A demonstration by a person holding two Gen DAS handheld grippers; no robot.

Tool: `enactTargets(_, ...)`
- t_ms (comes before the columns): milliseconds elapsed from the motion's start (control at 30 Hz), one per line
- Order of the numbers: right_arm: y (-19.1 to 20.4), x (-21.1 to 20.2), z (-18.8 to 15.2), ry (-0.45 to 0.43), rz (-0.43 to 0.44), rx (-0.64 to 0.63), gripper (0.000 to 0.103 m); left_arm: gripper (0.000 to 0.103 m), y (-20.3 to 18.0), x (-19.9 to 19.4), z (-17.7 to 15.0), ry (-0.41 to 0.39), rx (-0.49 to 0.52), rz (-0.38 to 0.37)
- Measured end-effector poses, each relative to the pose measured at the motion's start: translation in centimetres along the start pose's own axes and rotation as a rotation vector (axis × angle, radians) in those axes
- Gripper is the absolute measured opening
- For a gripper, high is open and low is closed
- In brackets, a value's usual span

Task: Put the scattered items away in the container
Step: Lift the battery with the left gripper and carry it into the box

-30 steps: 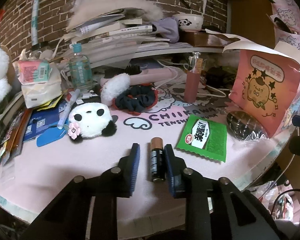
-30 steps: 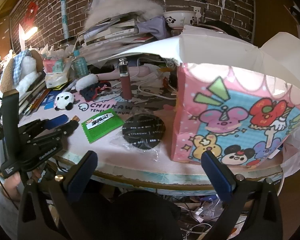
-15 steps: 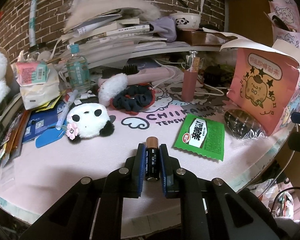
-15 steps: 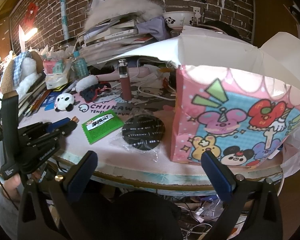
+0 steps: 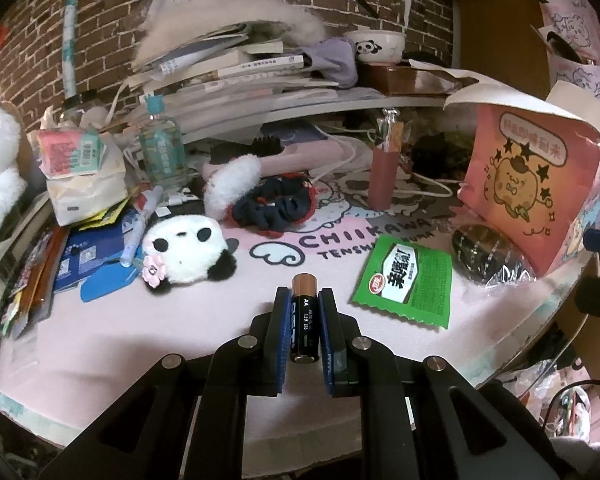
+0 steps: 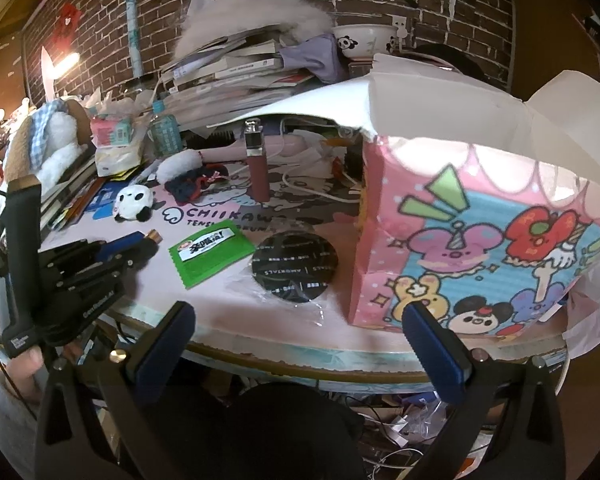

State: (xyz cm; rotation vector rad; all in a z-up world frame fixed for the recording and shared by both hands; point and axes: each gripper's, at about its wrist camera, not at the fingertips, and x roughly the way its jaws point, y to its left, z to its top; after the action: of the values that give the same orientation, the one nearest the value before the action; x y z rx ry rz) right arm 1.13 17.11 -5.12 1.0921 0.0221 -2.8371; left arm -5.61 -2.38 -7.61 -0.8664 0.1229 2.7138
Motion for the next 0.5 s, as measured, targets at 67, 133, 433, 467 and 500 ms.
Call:
enactTargets(67, 0.1, 0.1, 0.0, 0.002, -0.001, -0.002, 0.103, 0.009, 0.1, -0.1, 0.3, -0.002, -0.002, -0.001)
enactTargets(133, 0.1, 0.1, 0.0, 0.002, -0.001, -0.002, 0.103, 0.009, 0.1, -0.4, 0.6, -0.006, 0.001, 0.002)
enactTargets(433, 0.1, 0.1, 0.1, 0.0, 0.0, 0.002, 0.103, 0.009, -0.5, -2.4, 4.1, -0.045, 0.035, -0.004)
enactTargets(467, 0.1, 0.1, 0.1, 0.0, 0.001, 0.004, 0.103, 0.009, -0.7, -2.7, 4.7, -0.051, 0.043, -0.002)
enactTargets(500, 0.1, 0.1, 0.1, 0.0, 0.001, 0.005, 0.103, 0.009, -1.0, -3.1, 5.3, -0.06, 0.058, -0.001)
